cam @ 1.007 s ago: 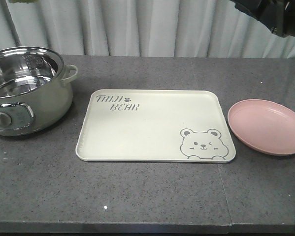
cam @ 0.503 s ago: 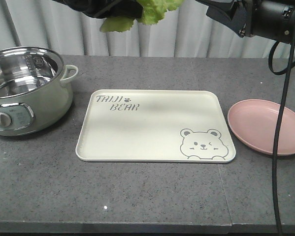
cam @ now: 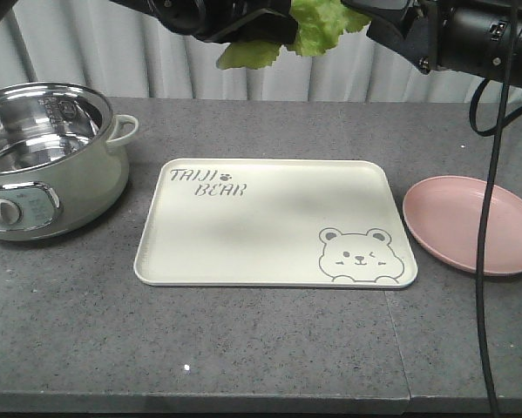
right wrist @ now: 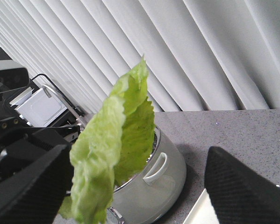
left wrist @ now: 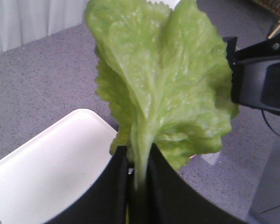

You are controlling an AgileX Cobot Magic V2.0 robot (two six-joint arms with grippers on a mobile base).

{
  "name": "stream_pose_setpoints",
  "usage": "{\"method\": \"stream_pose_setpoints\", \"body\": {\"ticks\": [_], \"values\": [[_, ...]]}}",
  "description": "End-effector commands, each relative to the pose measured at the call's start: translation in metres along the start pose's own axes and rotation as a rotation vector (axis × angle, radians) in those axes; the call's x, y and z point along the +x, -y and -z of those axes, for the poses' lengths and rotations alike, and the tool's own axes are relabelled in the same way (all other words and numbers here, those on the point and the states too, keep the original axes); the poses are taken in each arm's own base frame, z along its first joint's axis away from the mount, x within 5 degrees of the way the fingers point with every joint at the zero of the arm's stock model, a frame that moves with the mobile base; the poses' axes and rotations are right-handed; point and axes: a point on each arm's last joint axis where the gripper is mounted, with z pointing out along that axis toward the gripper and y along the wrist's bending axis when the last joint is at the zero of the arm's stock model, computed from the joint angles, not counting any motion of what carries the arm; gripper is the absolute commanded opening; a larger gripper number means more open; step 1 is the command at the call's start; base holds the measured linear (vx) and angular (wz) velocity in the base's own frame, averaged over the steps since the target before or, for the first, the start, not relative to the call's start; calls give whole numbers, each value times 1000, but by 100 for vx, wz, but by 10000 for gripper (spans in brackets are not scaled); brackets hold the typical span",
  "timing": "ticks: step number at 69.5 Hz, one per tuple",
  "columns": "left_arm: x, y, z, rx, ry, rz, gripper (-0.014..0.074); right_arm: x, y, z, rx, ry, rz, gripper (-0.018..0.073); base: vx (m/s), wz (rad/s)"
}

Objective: Transfer vegetables to tray and serve
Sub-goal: 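Carry the leaf toward the right gripper and hand it over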

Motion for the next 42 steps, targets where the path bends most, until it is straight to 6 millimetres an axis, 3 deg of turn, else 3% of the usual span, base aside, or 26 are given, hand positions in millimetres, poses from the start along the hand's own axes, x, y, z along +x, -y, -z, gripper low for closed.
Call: {"method": "stream_pose_setpoints", "body": {"ticks": [1,11,18,26,34,42], "values": [[-18,26,24,38,128,-34,-6,-19,-22,6,-94,106,-40,567,0,0],[-17,32,21,53,123,-45,-6,-18,-26,7,-130,88,-39,557,0,0],[-17,33,21,54,121,-46,-6,-17,-27,7,-142,82,-50,497,0,0],[-15,33,21,60,99,-46,-6,-16,-29,7,-162,72,-49,298,0,0],[-10,34,20,73,51,-48,-4,-16,-30,7,-177,65,-39,-1,0,0],[-8,32,19,54,29,-58,12,-16,-30,7,-177,66,-31,-10,0,0]]}}
